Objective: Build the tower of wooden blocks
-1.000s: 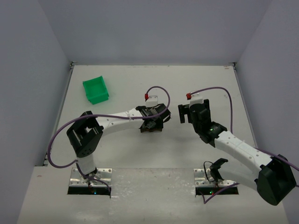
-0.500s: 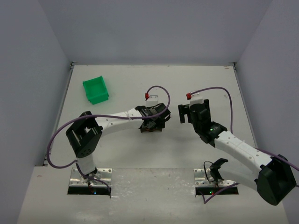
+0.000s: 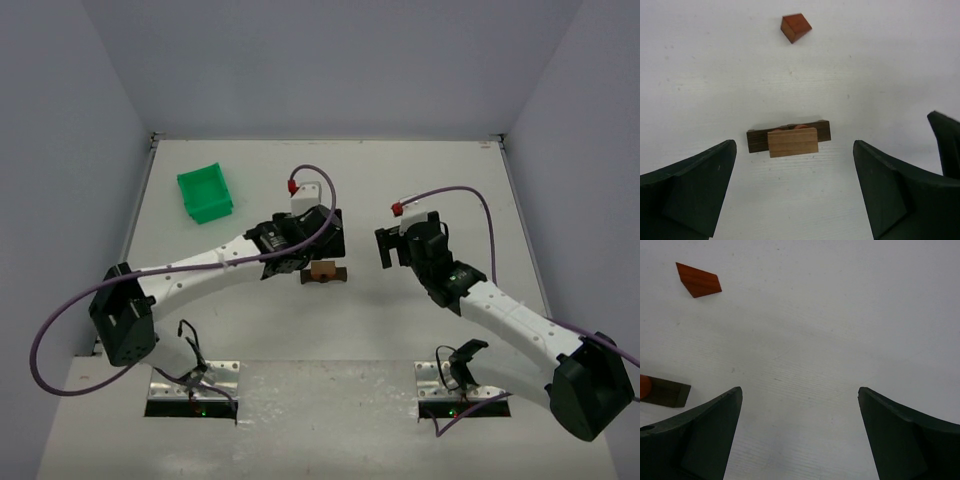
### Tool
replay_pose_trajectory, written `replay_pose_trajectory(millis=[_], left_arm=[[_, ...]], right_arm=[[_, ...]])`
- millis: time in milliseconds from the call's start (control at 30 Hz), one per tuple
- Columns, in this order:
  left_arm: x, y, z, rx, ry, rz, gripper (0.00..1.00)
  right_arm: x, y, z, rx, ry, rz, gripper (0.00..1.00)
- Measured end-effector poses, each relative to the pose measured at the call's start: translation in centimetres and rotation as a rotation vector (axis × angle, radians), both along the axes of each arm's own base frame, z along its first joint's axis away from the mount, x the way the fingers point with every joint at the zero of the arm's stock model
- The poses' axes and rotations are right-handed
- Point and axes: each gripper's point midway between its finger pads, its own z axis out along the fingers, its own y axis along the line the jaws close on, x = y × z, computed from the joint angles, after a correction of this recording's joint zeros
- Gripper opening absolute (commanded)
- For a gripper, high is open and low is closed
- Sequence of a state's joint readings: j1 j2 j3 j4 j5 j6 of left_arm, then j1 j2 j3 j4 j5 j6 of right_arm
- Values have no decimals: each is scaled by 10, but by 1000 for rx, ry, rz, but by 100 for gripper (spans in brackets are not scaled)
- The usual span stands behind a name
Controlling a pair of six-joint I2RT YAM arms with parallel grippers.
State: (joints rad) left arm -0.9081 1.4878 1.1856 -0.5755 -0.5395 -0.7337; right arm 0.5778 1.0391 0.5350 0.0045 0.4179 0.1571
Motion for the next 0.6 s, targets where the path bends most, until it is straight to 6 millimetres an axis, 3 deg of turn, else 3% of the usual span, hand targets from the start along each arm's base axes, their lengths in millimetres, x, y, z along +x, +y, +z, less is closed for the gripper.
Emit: replay_pose_trajectory(millis=[67,200,267,367,500,600], left_arm=[[13,25,12,-34,-30,67,100],[42,101,25,-101,-99,269,100],[43,140,23,-120,-118,358,100],[44,178,19,-142,-141,446,100],[53,193,15,-187,-153,466,100],[55,190,3,-200,-136,435,100]], right_arm=[[-3,11,-1,7,11,79,99],[-8,32,-1,27,18,214,99],[-8,39,-3,31,24,254,99],[-6,49,-13,33,69,284,99],[5,66,-20,45,125,315,99],[29,92,-19,49,147,366,94]])
